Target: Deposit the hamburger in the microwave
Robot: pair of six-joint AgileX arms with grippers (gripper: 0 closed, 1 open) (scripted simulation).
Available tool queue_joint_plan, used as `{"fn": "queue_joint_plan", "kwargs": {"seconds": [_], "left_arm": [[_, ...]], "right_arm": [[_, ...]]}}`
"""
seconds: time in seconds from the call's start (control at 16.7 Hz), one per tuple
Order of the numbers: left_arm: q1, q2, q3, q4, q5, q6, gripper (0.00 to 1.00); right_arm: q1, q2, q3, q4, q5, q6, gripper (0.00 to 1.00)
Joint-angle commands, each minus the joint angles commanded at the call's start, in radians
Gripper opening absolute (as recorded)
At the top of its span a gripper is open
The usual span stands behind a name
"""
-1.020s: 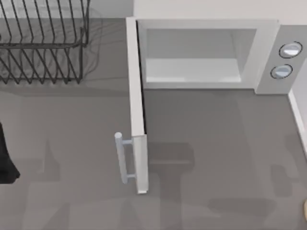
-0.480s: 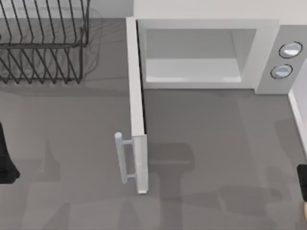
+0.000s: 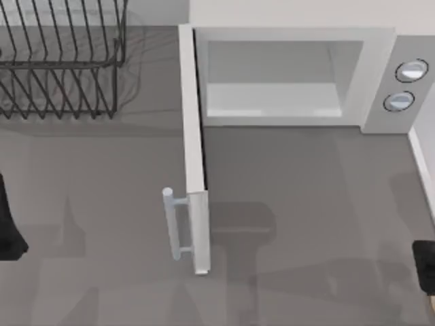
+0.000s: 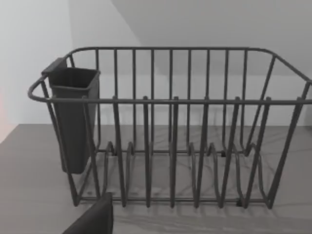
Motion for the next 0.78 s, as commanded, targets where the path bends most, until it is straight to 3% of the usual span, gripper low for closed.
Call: {"fn": "queue_joint_plan", "kwargs": {"seconds": [0.3, 0.66, 0.78], "left_arm": [[0.0, 0.0, 0.0, 0.0, 0.0, 0.0, 1.0], [0.0, 0.0, 0.0, 0.0, 0.0, 0.0, 1.0], [0.0, 0.0, 0.0, 0.0, 0.0, 0.0, 1.0]], "right_arm": [[0.003, 0.12, -0.115, 0.247, 0.0, 0.005, 1.0], [0.004, 0.147, -0.14, 0.29, 0.0, 0.007, 1.0], [0.004, 0.147, -0.14, 0.29, 0.0, 0.007, 0.85]]}}
